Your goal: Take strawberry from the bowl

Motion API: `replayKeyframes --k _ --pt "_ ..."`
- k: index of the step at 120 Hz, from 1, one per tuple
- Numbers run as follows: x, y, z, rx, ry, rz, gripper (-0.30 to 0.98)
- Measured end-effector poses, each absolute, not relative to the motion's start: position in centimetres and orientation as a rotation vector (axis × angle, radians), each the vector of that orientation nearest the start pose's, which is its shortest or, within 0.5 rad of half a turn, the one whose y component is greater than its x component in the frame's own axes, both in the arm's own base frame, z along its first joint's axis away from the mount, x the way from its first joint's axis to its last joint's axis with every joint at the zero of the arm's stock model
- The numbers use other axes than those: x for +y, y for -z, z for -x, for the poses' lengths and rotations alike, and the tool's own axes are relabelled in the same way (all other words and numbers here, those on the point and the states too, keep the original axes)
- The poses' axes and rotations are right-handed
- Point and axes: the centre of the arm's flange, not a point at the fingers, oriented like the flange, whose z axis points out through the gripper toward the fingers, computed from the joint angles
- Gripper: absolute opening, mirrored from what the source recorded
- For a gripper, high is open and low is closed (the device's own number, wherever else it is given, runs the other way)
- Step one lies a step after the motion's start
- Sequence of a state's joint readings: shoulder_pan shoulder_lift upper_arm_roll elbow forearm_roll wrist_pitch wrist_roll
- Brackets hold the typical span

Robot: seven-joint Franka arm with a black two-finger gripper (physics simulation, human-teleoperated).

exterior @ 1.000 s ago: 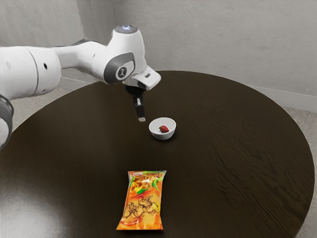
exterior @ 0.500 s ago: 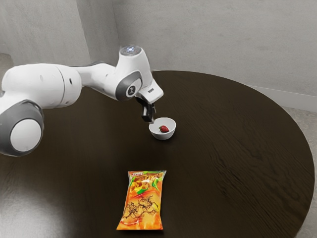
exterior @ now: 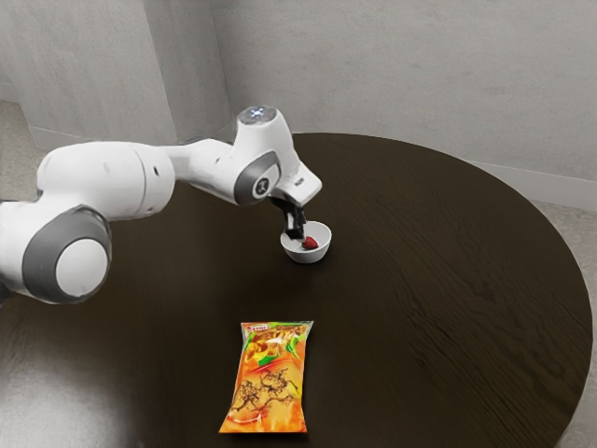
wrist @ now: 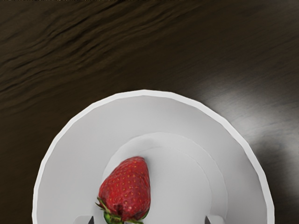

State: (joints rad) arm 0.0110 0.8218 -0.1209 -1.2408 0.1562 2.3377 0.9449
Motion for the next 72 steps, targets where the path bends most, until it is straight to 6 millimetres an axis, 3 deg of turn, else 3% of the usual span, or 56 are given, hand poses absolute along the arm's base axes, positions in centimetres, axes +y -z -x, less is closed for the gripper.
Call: replayKeyframes --k 16,36,72 --pt "-5.5 -29.0 -78.6 1.525 0.371 2.547 0.26" --pt "-3.9 -27.4 -79.4 1.493 0.375 2.566 0.26" --pt "-5.0 -25.9 -79.9 1.521 0.403 2.566 0.24"
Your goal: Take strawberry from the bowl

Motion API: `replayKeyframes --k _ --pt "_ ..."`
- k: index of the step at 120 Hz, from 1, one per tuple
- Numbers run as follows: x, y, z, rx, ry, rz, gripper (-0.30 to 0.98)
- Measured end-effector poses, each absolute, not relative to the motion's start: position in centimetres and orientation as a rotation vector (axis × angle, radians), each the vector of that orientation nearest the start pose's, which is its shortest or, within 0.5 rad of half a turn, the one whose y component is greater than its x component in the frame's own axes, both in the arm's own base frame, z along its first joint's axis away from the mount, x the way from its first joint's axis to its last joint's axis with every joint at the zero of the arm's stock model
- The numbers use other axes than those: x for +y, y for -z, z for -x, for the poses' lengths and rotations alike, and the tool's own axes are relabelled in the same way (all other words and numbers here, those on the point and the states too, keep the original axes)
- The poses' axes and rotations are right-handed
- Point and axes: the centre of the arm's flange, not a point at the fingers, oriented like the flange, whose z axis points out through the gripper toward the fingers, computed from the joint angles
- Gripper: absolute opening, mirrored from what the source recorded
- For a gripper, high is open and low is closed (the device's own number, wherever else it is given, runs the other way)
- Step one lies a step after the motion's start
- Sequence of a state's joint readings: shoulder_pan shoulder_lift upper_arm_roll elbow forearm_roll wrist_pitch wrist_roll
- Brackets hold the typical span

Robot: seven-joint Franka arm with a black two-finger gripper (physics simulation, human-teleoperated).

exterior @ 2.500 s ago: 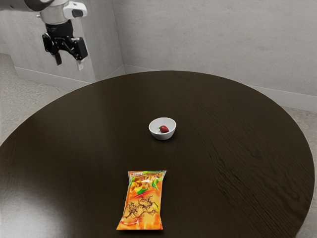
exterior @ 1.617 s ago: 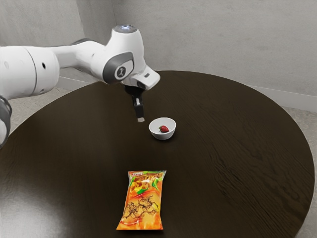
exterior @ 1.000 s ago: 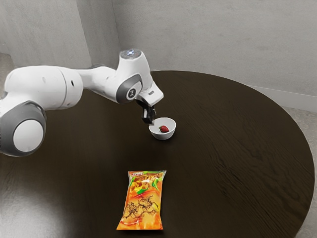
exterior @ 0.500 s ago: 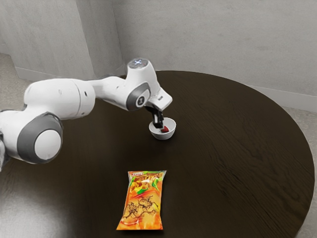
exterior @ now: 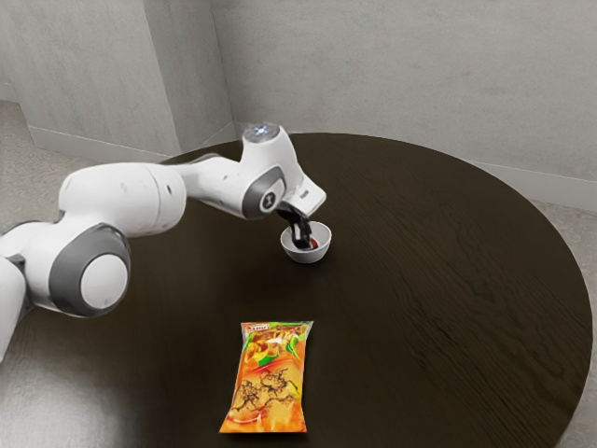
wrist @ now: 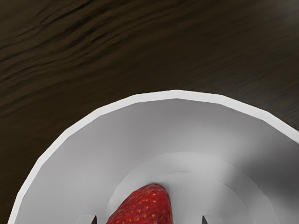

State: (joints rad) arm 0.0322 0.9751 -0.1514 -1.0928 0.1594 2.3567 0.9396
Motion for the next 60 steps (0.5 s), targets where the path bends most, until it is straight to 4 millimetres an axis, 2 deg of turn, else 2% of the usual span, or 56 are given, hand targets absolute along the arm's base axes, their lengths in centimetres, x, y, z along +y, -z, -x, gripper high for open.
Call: replayKeyframes --k 60 --pt "-4.7 -24.5 -79.9 1.529 0.41 2.556 0.1"
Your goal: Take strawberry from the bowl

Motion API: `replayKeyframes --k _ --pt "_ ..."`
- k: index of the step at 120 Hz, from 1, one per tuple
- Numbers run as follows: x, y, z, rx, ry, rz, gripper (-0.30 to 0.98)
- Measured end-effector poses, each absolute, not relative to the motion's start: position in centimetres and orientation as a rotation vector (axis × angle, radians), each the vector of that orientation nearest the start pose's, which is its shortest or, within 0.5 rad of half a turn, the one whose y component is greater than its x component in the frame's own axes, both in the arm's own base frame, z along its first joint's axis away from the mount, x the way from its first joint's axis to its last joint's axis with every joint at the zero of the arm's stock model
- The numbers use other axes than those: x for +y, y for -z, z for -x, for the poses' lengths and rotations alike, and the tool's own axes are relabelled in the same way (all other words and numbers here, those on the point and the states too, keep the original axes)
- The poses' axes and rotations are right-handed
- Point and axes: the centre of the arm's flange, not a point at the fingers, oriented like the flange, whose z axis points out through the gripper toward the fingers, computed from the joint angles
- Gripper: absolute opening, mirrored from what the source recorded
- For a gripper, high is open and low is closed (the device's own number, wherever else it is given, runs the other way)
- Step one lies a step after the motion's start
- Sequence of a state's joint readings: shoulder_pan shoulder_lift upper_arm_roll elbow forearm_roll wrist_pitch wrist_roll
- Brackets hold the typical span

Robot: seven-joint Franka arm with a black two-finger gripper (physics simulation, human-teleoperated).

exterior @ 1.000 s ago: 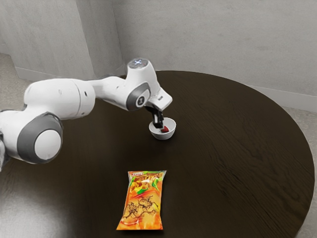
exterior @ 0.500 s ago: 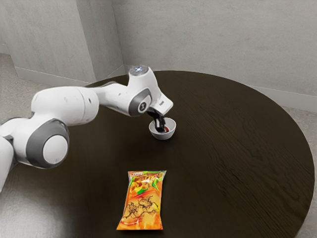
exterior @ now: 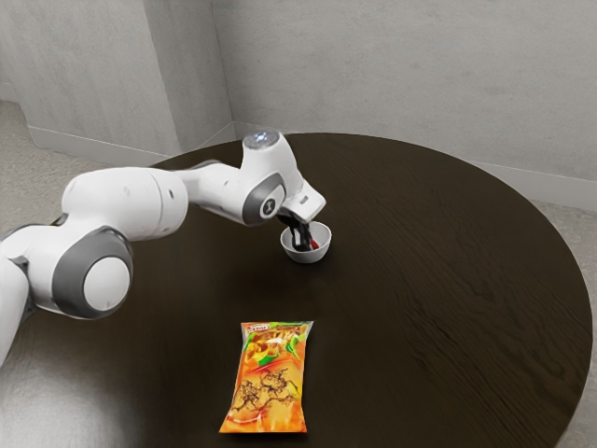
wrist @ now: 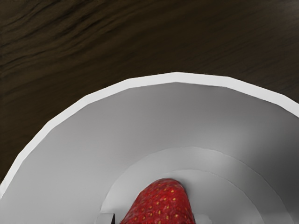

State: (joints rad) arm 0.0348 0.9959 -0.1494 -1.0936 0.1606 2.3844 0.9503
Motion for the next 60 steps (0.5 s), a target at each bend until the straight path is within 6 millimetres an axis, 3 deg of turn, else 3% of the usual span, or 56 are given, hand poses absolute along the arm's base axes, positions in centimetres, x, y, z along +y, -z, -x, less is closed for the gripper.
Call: replayKeyframes --k 18,22,28,33,40,48,54,60 --pt "-4.9 -26.4 -79.9 1.517 0.433 2.538 -0.03" --pt "-5.1 -27.8 -79.8 1.514 0.442 2.528 -0.05" --pt "-5.6 -31.6 -79.4 1.507 0.46 2.506 -0.07" --pt "-7.6 -34.2 -79.0 1.528 0.478 2.479 -0.09" --pt "-12.7 -35.5 -78.3 1.597 0.492 2.441 -0.1" --pt "-18.0 -34.6 -77.3 1.676 0.499 2.424 -0.1" --pt "-19.9 -33.7 -76.9 1.702 0.501 2.425 -0.09" --pt "-21.2 -33.4 -76.6 1.727 0.511 2.41 0.01"
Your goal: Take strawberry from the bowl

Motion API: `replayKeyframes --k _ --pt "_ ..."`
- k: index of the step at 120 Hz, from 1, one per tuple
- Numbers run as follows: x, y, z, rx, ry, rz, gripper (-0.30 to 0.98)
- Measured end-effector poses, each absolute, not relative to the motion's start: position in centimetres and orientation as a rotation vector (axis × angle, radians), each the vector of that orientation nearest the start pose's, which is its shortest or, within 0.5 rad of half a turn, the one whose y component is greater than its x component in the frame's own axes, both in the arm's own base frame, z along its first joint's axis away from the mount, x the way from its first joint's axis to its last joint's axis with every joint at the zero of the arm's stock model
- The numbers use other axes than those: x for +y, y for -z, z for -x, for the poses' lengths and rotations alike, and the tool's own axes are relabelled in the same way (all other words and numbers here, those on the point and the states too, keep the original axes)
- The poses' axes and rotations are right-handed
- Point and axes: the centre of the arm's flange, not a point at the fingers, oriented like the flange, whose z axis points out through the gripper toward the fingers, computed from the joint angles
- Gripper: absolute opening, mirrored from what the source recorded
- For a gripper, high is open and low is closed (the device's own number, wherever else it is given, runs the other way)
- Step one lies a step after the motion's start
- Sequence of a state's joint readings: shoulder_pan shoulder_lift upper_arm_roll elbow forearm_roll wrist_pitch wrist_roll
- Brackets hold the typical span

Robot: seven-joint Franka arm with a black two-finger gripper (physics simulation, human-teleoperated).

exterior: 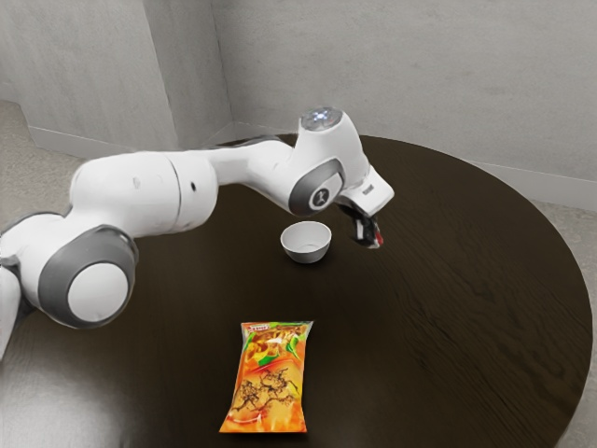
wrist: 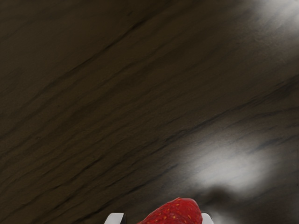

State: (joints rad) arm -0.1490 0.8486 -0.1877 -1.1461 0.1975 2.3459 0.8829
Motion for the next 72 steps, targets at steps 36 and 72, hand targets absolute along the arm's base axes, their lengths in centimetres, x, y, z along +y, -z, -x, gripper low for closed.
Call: replayKeyframes --k 36,72 --pt "-19.8 -40.4 -75.6 1.705 0.531 2.399 0.51" --pt "3.2 -64.3 -59.5 0.836 0.117 2.86 0.64"
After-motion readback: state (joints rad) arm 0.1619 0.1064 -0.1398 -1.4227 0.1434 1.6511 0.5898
